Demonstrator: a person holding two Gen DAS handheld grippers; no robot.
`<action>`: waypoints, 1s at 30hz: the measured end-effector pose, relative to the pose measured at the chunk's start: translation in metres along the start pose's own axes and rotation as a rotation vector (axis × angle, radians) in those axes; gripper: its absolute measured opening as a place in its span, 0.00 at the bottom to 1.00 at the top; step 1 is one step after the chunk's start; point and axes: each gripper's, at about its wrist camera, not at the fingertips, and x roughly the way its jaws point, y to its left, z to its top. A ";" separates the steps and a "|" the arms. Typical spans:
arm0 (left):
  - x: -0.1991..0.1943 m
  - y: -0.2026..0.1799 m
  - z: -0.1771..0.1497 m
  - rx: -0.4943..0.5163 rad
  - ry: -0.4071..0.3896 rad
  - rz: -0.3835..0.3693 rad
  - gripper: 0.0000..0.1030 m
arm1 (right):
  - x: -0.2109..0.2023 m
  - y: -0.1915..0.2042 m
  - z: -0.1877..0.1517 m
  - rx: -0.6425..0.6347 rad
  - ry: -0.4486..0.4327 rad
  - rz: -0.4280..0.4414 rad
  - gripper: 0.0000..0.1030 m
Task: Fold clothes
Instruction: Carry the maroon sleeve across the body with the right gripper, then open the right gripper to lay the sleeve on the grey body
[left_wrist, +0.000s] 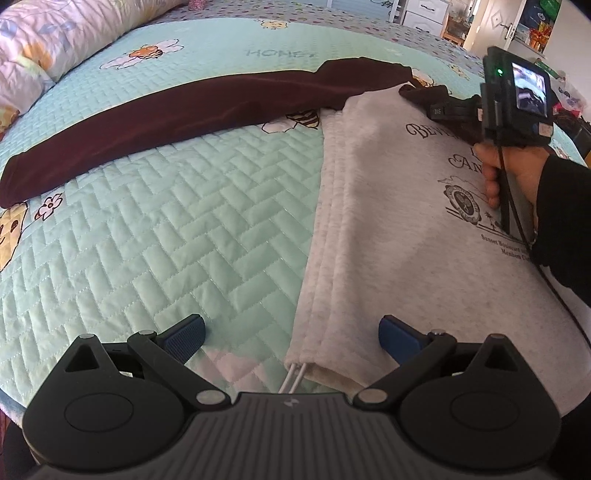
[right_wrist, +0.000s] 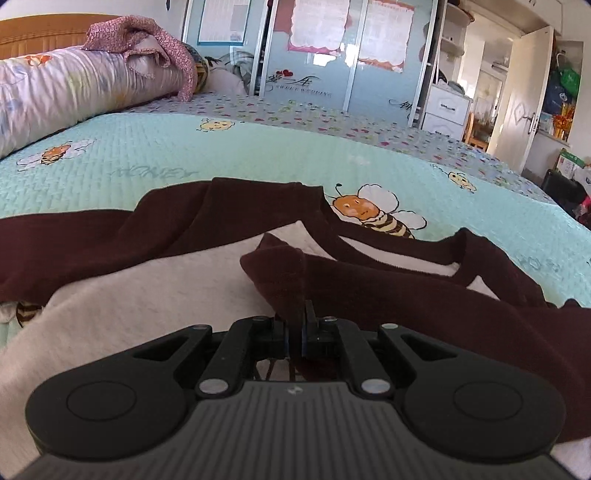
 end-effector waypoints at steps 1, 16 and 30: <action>0.000 -0.001 0.000 0.003 0.001 0.000 1.00 | 0.001 0.000 0.002 -0.003 0.000 -0.002 0.09; -0.002 -0.007 0.000 0.011 -0.004 -0.011 1.00 | -0.055 -0.027 0.004 0.018 0.007 0.142 0.54; -0.008 -0.029 -0.002 0.057 -0.007 -0.019 1.00 | -0.112 -0.278 -0.089 0.741 -0.009 0.042 0.59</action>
